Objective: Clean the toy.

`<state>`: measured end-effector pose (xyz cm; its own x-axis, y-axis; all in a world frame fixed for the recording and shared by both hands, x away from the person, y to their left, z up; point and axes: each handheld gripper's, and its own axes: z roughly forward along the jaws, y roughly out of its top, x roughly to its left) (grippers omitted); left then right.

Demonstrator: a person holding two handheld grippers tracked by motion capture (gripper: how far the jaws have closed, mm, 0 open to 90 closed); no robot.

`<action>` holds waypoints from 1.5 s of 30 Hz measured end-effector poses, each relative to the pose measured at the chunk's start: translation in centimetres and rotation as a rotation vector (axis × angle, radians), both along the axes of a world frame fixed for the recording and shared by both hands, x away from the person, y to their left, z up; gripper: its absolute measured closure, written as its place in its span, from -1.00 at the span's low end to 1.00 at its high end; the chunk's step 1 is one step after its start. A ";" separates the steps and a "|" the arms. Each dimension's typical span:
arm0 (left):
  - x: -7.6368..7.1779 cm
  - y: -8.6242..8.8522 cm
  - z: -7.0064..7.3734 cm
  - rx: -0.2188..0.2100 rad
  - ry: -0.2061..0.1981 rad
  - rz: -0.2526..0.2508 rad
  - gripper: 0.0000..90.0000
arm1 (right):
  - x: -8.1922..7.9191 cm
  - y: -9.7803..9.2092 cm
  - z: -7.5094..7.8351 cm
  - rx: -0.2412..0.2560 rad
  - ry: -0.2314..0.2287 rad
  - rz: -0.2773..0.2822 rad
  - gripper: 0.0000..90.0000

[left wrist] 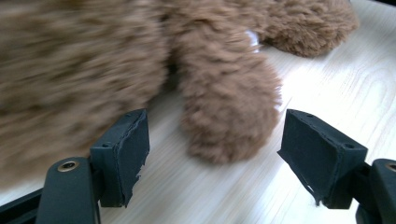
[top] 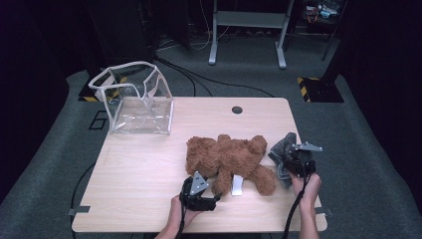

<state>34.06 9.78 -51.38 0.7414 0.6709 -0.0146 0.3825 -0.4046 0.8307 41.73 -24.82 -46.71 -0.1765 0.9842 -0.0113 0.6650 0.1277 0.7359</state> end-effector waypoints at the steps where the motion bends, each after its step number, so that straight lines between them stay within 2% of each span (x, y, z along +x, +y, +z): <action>1: 0.1 -0.3 -0.1 0.003 0.002 0.007 -0.49 | 0.0 0.0 0.0 -0.002 0.002 0.003 0.62; 6: 1.2 -2.0 -0.7 0.035 0.034 0.038 -0.49 | -0.2 0.0 0.1 -0.004 0.001 0.003 0.62; 10: 1.6 -2.7 -1.1 0.034 0.059 0.062 -0.43 | -0.3 0.0 0.3 -0.009 0.003 0.005 0.62; 14: 2.1 -3.2 -1.3 0.049 0.064 0.079 -0.15 | -0.4 -0.1 0.3 -0.009 0.000 0.003 0.62; 17: 2.3 -3.6 -1.3 0.067 0.062 0.070 0.06 | -0.4 -0.2 0.0 -0.002 0.002 0.000 0.61; 21: 2.6 -3.8 -1.2 0.068 0.053 0.057 0.35 | -0.5 -0.2 -0.1 0.002 0.004 -0.003 0.61; 24: 2.8 -3.8 -1.2 0.051 0.049 0.053 0.49 | -0.6 -0.3 -0.2 0.001 0.006 -0.001 0.62; 25: 2.9 -3.7 -1.2 0.057 0.048 0.045 0.52 | -0.6 -0.3 -0.2 0.003 0.007 -0.004 0.62; 29: 3.1 -3.4 -0.9 0.031 0.037 0.036 0.58 | -0.7 -0.3 -0.3 0.007 0.007 -0.004 0.62; 33: 3.6 -3.1 -0.4 0.027 0.026 0.037 0.60 | -0.6 -0.3 -0.5 0.017 0.008 -0.009 0.62; 45: 5.1 -2.5 1.6 -0.003 -0.021 0.025 0.62 | -0.6 0.1 -0.6 0.006 0.012 -0.003 0.61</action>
